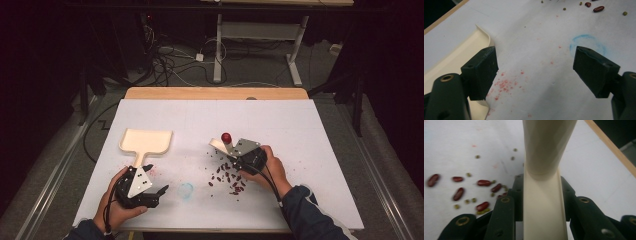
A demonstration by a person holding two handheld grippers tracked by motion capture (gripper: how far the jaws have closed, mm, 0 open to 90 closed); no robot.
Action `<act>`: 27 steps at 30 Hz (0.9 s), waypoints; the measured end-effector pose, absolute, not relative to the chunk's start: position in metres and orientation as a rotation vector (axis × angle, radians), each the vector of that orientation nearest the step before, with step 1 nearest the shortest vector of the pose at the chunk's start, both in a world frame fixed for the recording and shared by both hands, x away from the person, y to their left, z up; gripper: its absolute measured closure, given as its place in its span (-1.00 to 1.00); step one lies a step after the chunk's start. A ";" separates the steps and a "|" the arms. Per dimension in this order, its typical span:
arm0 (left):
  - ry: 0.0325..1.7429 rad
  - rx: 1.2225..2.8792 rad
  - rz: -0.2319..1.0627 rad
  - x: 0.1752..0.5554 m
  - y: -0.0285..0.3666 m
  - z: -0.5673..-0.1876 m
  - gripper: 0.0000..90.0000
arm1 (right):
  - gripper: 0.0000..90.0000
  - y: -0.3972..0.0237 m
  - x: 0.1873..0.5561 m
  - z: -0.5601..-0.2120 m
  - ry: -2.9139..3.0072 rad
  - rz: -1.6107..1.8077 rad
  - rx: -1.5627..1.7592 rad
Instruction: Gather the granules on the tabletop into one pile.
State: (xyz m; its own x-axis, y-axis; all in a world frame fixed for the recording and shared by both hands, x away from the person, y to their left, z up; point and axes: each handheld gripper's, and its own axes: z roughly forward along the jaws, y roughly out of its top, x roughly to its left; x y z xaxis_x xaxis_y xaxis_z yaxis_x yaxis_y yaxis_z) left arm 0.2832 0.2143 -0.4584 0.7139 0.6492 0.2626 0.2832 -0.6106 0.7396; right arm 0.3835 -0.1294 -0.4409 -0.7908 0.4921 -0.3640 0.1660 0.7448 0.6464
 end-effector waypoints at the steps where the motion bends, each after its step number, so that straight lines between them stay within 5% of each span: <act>1: 0.706 2.221 0.682 0.283 0.214 -0.458 -0.57 | 0.49 -0.129 0.380 -0.441 2.423 0.827 0.485; 11: 0.707 2.219 0.677 0.283 0.214 -0.458 -0.57 | 0.50 -0.142 0.377 -0.423 2.404 0.872 0.451; 27: 0.715 2.233 0.658 0.287 0.212 -0.462 -0.57 | 0.50 -0.121 0.444 -0.433 2.287 0.841 0.408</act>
State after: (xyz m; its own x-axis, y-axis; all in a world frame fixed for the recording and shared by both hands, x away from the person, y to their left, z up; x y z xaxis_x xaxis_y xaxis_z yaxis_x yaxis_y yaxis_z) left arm 0.2868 0.2118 -0.4618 0.7200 0.6491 0.2456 0.2987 -0.6092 0.7347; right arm 0.4440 -0.1208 -0.4330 -0.7346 0.4844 -0.4750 0.0610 0.7445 0.6648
